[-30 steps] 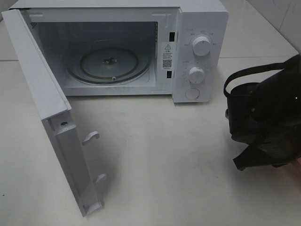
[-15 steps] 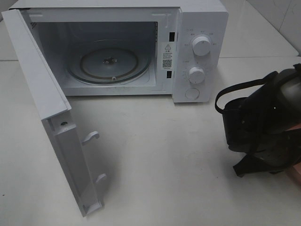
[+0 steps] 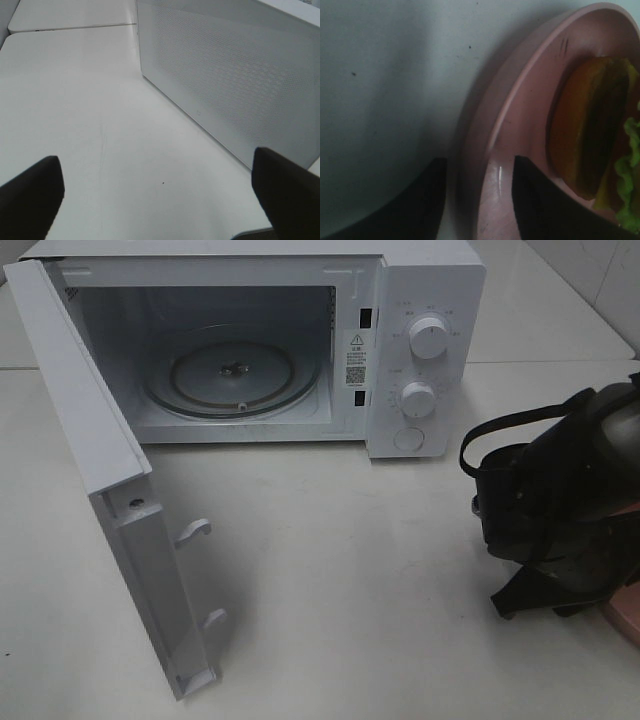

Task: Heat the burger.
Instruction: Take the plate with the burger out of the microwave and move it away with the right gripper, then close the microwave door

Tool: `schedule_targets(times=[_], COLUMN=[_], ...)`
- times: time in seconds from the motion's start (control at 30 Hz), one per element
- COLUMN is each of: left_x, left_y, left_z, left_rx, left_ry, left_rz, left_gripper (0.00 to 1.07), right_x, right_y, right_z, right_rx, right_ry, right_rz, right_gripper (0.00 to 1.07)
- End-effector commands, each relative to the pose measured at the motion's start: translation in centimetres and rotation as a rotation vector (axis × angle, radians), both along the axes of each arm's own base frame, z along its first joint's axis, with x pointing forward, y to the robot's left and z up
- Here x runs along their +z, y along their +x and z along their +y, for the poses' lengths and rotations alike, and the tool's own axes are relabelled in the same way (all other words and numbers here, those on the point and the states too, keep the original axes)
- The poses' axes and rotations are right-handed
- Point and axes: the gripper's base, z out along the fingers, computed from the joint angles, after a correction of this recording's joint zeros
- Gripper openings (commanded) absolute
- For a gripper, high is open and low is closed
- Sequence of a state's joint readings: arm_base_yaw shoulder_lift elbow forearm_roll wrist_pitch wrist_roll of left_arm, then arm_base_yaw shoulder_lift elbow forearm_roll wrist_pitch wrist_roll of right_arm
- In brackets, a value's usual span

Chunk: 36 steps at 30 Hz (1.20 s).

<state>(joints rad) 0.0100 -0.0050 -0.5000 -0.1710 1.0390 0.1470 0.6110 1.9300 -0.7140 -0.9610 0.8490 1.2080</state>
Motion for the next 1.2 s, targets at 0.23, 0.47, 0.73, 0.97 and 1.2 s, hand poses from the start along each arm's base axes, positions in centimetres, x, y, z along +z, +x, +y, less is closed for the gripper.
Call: schedule_targets(times=[0.23, 0.47, 0.73, 0.97, 1.2], left_x=[0.0, 0.0, 0.0, 0.0, 0.0], left_y=[-0.3, -0.3, -0.3, -0.3, -0.3], left_z=[0.0, 0.0, 0.0, 0.0, 0.0], left_rx=[0.004, 0.004, 0.004, 0.004, 0.004], left_ry=[0.0, 0.0, 0.0, 0.0, 0.0], left_rz=[-0.029, -0.029, -0.029, -0.029, -0.029], left_gripper=[0.96, 0.96, 0.96, 0.96, 0.96], right_x=[3.7, 6.1, 10.2, 13.9, 16.4], right_y=[-0.2, -0.6, -2.8, -4.9, -6.6], right_z=[0.4, 0.5, 0.4, -0.1, -1.0], right_rx=[0.089, 0.125, 0.239, 0.327, 0.386], right_ry=[0.111, 0.171, 0.322, 0.433, 0.494], right_rz=[-0.007, -0.033, 0.028, -0.016, -0.081], right_gripper=[0.75, 0.82, 0.79, 0.78, 0.78])
